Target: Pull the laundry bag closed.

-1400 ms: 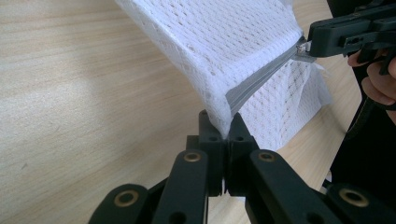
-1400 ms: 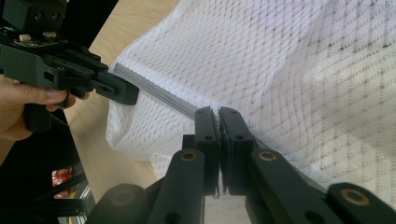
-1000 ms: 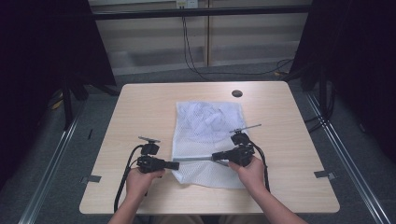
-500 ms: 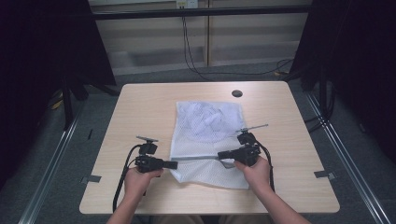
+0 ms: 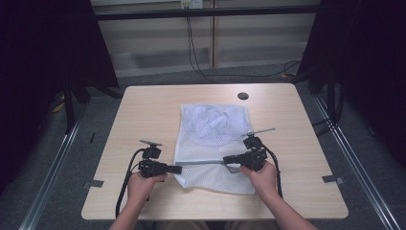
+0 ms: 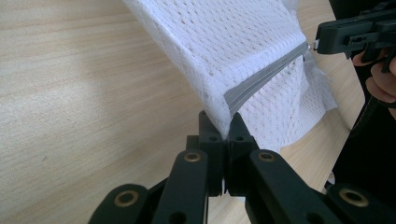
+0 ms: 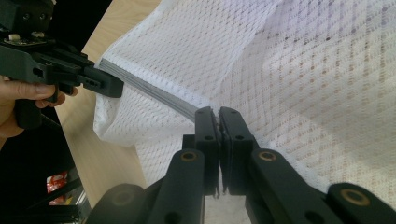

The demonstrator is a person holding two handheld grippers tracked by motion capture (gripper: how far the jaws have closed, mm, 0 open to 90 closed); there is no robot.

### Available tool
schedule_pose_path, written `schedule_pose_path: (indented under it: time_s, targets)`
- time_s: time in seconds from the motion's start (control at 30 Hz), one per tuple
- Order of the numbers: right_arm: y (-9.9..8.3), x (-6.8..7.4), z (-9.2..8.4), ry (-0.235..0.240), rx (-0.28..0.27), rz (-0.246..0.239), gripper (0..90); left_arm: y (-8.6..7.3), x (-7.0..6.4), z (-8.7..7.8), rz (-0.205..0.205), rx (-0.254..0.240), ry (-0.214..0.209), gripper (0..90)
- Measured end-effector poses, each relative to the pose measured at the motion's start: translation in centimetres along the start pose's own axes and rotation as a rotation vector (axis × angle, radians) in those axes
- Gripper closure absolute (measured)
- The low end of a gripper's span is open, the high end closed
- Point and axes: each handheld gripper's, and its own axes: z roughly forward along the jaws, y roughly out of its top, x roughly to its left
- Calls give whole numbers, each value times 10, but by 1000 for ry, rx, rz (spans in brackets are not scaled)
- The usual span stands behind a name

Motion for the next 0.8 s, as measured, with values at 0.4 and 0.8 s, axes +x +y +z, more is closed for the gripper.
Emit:
schedule_pose_path:
  time_s: [0.4, 0.8]
  targets:
    - [-1, -2, -2, 4, -1, 2, 873, 0, 1, 0, -1, 2, 2, 888]
    - [-5, -6, -6, -1, -6, 8, 872, -1, -1, 2, -16, -8, 2, 888]
